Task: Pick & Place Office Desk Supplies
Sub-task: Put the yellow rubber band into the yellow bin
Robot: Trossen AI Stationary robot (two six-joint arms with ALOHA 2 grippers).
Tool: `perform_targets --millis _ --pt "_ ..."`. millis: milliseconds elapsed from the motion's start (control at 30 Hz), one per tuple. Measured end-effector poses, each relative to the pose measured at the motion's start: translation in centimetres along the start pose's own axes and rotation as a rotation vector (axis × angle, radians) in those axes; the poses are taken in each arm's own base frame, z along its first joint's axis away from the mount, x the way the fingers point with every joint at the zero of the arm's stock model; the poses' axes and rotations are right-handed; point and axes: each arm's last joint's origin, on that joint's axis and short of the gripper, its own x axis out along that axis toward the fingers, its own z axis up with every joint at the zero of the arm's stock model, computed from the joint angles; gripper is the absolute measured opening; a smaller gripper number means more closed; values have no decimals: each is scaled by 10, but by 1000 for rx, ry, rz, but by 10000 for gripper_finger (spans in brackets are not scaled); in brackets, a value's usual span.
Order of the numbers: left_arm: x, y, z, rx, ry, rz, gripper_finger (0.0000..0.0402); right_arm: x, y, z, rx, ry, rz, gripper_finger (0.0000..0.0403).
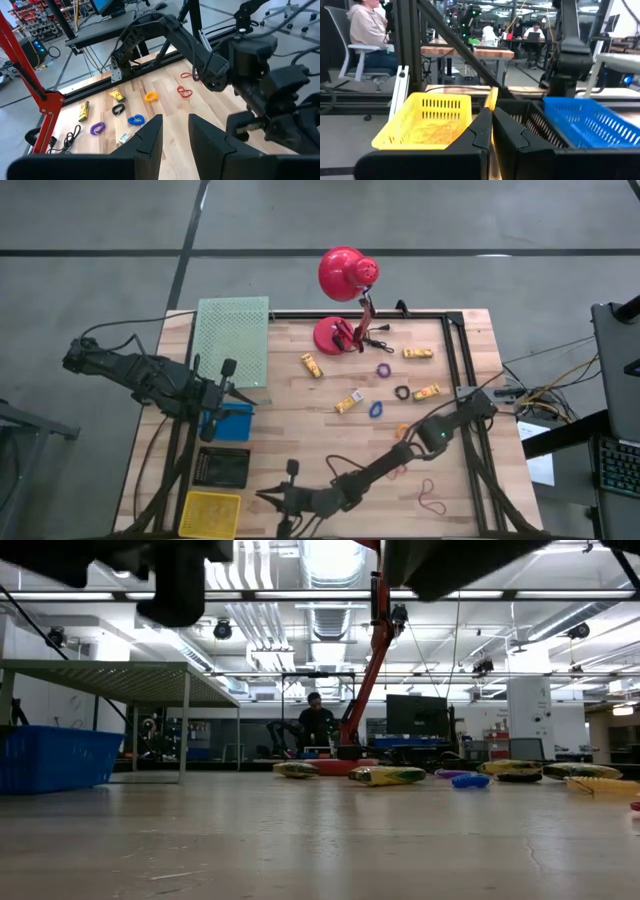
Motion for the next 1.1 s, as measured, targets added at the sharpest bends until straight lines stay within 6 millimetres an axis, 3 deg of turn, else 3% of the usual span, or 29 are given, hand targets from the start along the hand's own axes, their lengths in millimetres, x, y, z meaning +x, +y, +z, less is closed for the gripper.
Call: perform_targets --millis 433,1100 --pt "0 0 -1 2 15 -4 97 5 8 -29 60 97 102 8" --pt "0 0 -1 2 15 -4 97 5 7 -38 113 193 107 8"
